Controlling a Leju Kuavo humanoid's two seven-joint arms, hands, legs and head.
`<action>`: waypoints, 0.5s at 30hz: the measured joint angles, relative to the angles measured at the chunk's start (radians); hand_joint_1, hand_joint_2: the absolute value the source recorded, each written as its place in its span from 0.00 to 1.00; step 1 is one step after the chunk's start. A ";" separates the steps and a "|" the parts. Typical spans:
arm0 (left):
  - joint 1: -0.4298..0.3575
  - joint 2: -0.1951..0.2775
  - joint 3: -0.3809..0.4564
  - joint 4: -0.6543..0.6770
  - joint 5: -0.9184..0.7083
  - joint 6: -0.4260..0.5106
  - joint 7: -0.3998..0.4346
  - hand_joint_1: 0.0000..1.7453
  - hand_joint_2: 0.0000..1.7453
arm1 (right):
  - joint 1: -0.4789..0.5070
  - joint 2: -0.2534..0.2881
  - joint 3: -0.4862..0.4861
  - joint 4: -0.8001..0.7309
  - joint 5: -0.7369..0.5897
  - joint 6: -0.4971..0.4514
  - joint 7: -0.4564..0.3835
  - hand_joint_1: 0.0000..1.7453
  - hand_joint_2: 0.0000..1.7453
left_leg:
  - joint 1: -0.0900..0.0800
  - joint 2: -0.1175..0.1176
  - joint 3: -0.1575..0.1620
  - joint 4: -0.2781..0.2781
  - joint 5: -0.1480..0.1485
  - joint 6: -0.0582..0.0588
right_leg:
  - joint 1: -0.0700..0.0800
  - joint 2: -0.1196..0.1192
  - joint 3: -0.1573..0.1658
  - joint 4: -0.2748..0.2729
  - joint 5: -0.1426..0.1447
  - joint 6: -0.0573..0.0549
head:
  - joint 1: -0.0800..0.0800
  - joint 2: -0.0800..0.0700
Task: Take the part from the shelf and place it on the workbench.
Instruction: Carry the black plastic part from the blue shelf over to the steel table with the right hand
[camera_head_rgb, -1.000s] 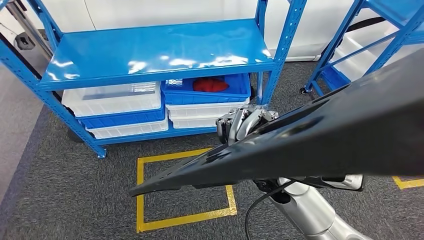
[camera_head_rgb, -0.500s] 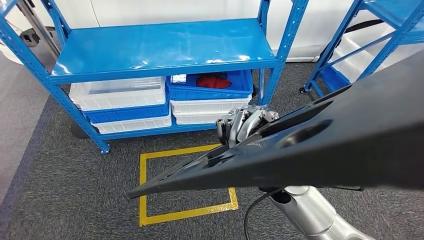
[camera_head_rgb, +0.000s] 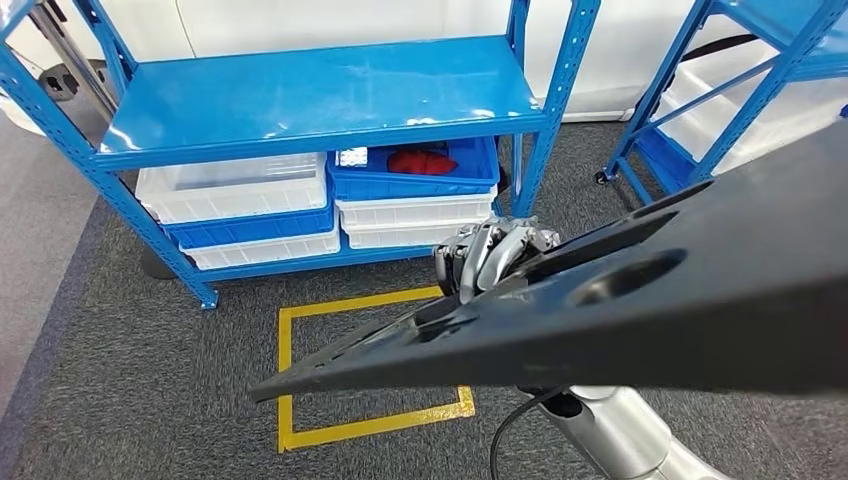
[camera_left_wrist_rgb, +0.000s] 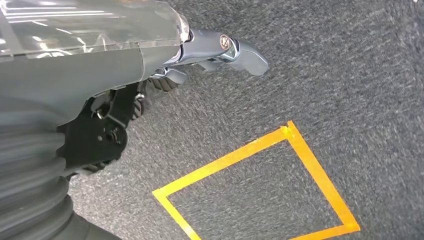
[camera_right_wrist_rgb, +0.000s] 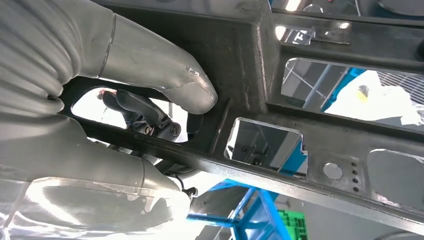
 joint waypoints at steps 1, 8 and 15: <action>0.000 0.000 0.000 0.000 0.000 0.000 0.000 0.00 1.00 | 0.000 0.001 0.000 -0.001 0.001 0.000 0.000 1.00 1.00 | -0.002 -0.001 0.003 -0.013 -0.001 0.006 | 0.002 0.001 -0.005 0.004 0.001 0.007 | 0.000 0.000; 0.000 0.000 0.002 0.000 0.002 0.002 0.003 0.00 1.00 | 0.009 0.011 0.000 -0.006 0.015 0.007 0.003 1.00 1.00 | -0.004 0.001 -0.015 -0.020 0.022 0.048 | -0.005 0.001 -0.092 0.198 -0.116 0.037 | 0.000 0.000; 0.001 -0.004 0.007 0.000 0.002 0.005 0.006 0.00 1.00 | 0.023 0.033 -0.005 -0.014 0.020 0.046 0.025 1.00 1.00 | -0.012 0.009 -0.024 -0.014 0.029 0.040 | 0.005 -0.032 0.016 0.042 -0.040 0.016 | 0.000 0.000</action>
